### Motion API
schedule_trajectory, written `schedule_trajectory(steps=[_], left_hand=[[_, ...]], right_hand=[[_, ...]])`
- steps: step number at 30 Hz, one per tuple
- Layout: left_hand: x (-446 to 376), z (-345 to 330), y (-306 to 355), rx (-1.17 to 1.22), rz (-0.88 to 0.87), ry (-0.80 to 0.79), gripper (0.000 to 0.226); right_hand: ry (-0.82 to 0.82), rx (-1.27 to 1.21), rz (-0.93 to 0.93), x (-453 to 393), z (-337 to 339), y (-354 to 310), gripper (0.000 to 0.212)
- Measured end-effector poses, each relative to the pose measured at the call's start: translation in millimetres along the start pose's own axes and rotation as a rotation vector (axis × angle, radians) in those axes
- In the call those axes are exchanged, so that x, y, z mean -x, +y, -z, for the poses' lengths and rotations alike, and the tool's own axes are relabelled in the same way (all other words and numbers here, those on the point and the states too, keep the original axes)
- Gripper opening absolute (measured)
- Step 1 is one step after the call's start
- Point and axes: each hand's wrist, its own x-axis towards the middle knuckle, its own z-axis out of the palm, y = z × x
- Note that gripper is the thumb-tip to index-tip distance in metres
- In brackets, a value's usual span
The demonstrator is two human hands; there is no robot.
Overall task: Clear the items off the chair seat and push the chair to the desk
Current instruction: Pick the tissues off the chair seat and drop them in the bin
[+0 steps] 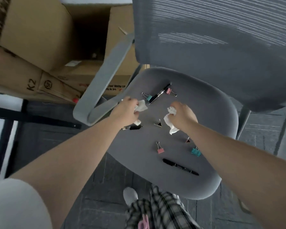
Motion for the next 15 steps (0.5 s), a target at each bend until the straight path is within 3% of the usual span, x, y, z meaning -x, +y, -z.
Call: schedule_trajectory(steps=[10,15], left_hand=[[156.0,14.7,-38.0,0.137,0.245,0.025,0.030],[272.8,-2.9,-69.1,0.214,0.402,0.115,0.018]], right_hand=[[-0.127,0.258,0.231,87.9,-44.0,-64.7,0.008],[-0.165,0.486,0.368,151.4,-90.9,-98.8,0.026]])
